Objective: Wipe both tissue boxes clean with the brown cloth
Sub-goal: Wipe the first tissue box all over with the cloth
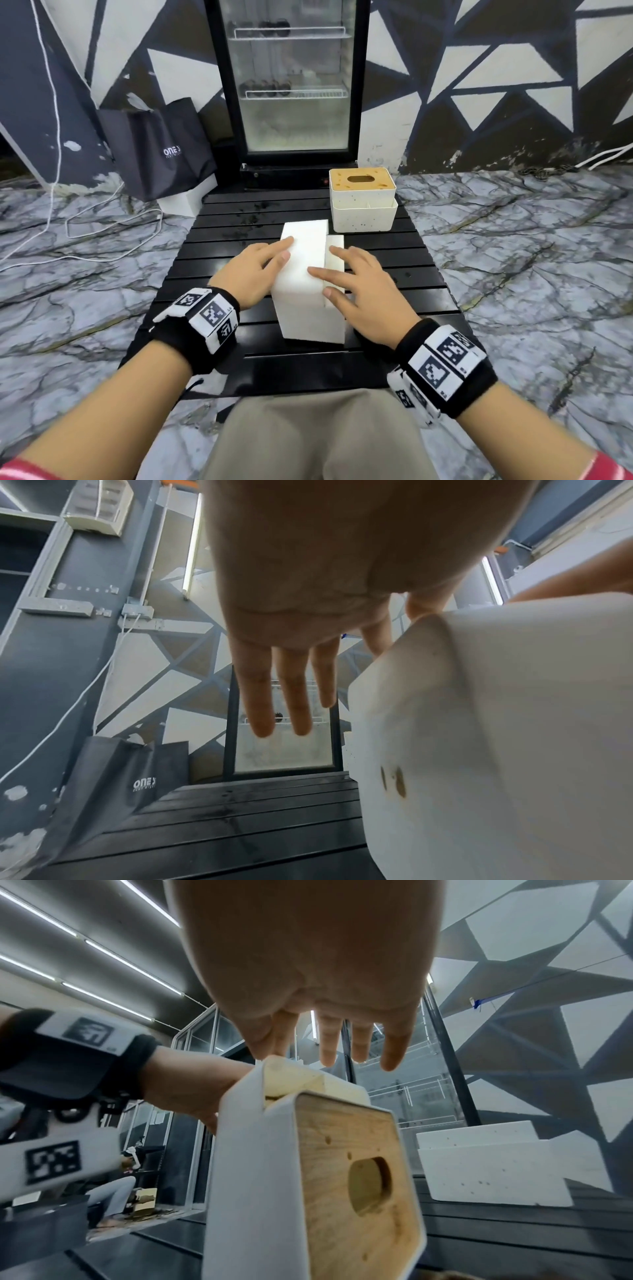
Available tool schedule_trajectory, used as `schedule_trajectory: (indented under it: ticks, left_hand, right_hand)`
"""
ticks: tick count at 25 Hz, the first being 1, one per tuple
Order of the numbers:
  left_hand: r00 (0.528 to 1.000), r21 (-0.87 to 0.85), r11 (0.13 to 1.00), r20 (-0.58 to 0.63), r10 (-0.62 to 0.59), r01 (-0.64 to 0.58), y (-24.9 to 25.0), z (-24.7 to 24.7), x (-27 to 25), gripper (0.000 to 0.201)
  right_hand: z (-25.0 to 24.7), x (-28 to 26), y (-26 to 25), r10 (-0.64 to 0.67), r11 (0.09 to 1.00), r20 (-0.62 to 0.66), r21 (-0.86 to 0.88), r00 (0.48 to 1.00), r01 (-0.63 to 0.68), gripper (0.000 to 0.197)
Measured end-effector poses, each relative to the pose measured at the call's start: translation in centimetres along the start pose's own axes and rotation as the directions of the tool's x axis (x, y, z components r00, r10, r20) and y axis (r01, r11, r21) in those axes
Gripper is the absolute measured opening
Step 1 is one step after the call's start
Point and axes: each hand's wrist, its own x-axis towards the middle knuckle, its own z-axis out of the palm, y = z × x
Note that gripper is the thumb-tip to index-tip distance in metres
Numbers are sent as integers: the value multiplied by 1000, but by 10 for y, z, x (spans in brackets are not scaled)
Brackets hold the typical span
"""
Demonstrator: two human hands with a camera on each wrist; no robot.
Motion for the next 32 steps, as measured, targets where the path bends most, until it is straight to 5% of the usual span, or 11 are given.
schedule_trajectory:
  ticks: [2,6,14,22,28,32]
  left_hand:
    - [995,54,998,-97,-13,19,-8,-2,-8,39]
    - [962,-153,988,-272,-31,-11,-4,-8,-9,27]
    - [931,-240,966,-321,-172,96,-12,-6,0,47]
    - [978,-406,908,-129,-166,100,-33,-17,-30,56]
    - [992,-316,942,93,-89,114,-47,-31,-58,90]
    - [979,-269,956,193,-70,121,-53,-29,-74,105]
  right_hand:
    - [-6,0,5,34,999,-16,19,999,-34,37]
    - [-8,8,4,155,971,-1,184,988,-153,32]
    - [14,21,-21,341,875,-83,392,937,-284,44]
    - [0,6,-23,260,855,80,445,962,-268,73]
    - [-1,-8,-25,266,856,239,387,934,-343,112]
    - [6,-22,-24,212,833,269,453,940,-317,101]
